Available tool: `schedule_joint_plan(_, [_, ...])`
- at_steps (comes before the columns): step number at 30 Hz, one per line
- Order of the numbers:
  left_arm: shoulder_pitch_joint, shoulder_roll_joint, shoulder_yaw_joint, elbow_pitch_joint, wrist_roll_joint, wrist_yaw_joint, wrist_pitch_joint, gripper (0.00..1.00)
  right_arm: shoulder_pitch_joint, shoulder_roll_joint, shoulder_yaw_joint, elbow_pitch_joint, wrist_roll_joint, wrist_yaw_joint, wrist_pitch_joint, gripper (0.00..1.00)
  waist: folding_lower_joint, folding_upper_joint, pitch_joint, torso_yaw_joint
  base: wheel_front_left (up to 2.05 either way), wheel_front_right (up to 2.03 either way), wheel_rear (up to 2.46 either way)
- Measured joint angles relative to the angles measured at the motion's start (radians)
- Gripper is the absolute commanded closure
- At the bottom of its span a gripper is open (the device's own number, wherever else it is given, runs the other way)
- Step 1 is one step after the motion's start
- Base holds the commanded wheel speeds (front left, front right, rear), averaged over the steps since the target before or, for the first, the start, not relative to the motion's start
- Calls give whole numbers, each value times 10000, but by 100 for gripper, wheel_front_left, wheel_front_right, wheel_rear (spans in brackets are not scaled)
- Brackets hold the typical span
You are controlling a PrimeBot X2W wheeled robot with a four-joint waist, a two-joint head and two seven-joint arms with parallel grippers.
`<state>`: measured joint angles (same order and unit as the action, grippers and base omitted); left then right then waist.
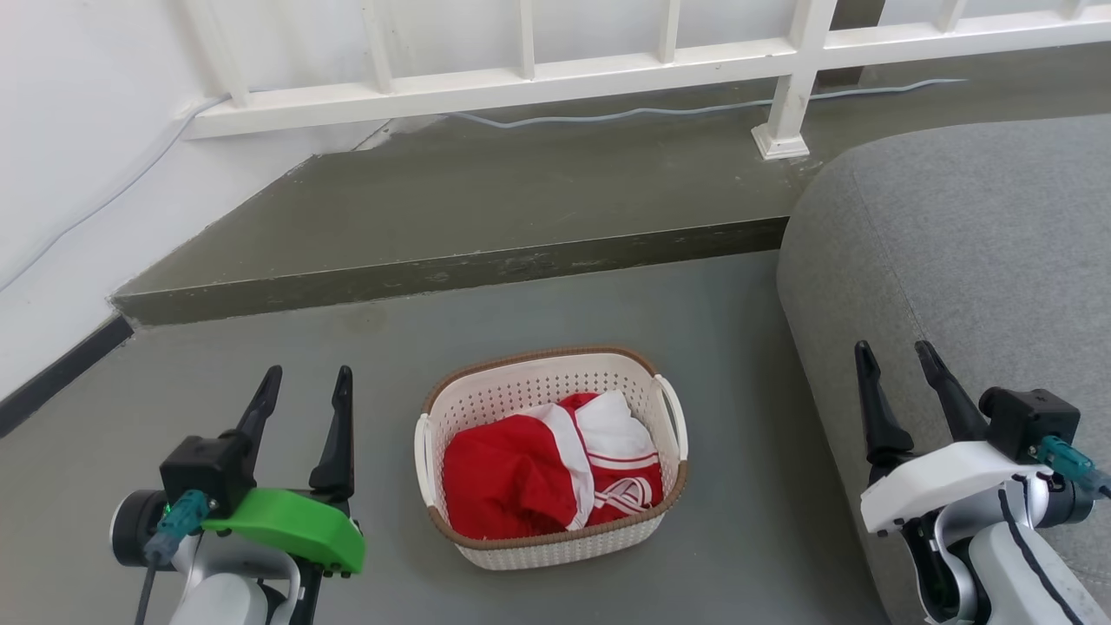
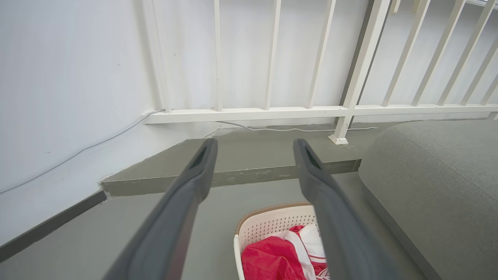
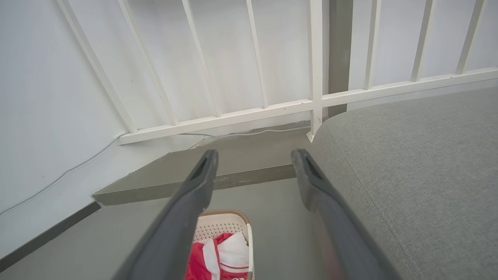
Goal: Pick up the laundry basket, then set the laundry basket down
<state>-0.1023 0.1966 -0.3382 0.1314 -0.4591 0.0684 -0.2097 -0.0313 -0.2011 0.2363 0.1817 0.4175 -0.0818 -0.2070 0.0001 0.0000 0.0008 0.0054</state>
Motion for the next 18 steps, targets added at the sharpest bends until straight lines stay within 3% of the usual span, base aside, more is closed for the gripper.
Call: schedule_joint_plan(18, [52, -236, -199, 322, 1294, 301, -420, 0, 67, 100, 121, 188, -1546, -343, -435, 0, 0, 0, -14, 78, 0, 0, 0])
